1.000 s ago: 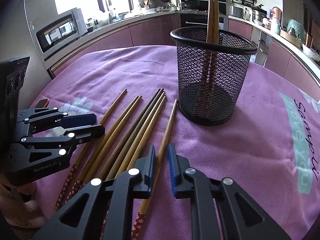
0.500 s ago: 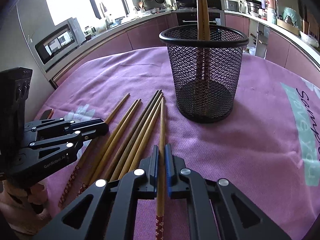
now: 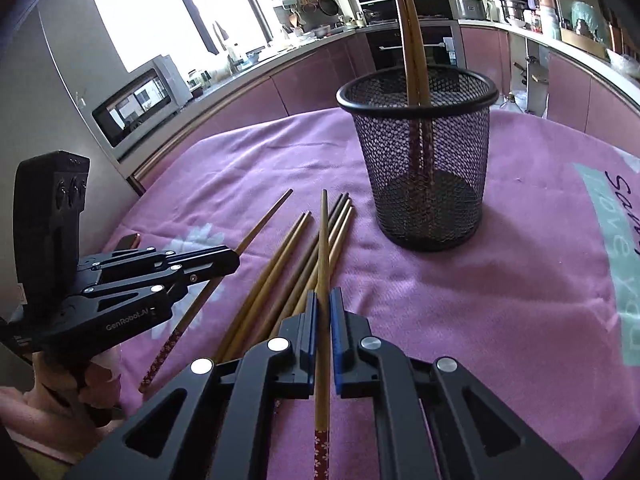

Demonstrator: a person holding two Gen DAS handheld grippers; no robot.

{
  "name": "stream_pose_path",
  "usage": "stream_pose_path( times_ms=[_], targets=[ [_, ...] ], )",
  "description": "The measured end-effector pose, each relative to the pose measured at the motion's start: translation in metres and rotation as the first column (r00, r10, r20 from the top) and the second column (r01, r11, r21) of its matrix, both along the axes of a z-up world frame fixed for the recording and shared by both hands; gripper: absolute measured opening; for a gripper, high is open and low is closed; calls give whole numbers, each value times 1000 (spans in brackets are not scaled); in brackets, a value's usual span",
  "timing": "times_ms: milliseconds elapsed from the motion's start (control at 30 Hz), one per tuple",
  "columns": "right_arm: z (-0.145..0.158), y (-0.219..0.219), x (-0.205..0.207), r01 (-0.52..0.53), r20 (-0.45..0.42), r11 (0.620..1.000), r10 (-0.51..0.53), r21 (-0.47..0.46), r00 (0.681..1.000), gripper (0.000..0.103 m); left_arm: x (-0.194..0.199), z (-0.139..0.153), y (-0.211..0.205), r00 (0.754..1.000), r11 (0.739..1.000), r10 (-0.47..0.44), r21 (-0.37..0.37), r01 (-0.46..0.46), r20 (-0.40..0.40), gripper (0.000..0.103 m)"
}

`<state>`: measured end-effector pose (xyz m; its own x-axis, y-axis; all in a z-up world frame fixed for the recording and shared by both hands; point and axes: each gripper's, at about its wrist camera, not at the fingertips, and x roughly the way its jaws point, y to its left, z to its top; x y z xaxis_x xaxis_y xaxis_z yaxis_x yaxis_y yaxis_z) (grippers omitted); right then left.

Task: Organize utensils
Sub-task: 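Lift the chopstick upright and lower it into the black mesh cup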

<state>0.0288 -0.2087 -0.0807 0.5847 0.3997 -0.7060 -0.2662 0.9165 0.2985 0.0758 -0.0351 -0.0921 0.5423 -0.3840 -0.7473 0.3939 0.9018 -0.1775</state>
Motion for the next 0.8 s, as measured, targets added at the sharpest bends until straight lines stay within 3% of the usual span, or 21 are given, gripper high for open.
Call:
stream_pose_path(
  times_ms=[467, 800],
  targets=[
    [18, -6, -7, -3, 57, 999, 1, 46, 998, 5, -12, 26, 1, 998, 998, -27, -51, 30, 54, 7],
    [40, -20, -12, 13, 123, 996, -24, 91, 992, 5, -19, 58, 8, 992, 987, -68, -139, 82, 102, 7]
  ],
)
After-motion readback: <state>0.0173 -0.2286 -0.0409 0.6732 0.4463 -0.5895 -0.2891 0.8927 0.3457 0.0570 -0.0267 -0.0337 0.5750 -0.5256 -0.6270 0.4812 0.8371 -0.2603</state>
